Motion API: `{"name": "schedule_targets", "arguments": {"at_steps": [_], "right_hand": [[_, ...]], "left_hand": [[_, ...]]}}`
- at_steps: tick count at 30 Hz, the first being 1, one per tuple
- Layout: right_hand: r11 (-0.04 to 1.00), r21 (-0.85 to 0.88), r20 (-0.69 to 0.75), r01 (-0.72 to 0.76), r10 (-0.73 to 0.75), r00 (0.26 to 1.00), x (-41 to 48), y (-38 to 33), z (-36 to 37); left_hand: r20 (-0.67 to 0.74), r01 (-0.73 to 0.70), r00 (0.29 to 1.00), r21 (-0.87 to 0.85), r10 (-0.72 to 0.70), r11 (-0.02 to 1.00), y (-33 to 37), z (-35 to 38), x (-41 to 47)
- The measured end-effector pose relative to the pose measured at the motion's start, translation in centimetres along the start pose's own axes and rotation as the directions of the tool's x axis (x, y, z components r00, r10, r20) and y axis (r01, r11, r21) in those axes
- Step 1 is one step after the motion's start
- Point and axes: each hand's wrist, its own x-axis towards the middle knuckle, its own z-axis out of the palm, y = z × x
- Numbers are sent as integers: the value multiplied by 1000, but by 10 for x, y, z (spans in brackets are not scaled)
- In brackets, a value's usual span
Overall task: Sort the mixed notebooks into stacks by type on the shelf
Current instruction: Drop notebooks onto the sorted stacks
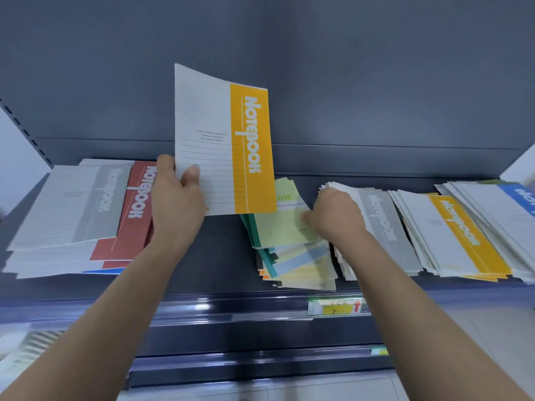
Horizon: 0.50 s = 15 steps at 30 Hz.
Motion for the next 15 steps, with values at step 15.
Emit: {"name": "schedule_targets", "arguments": {"at_steps": [15], "right_hand": [[965,-261,-435,25,-141,889,-9,199,-138]], "left_hand": [[502,-31,865,80,-13,996,107,209,-90]]}}
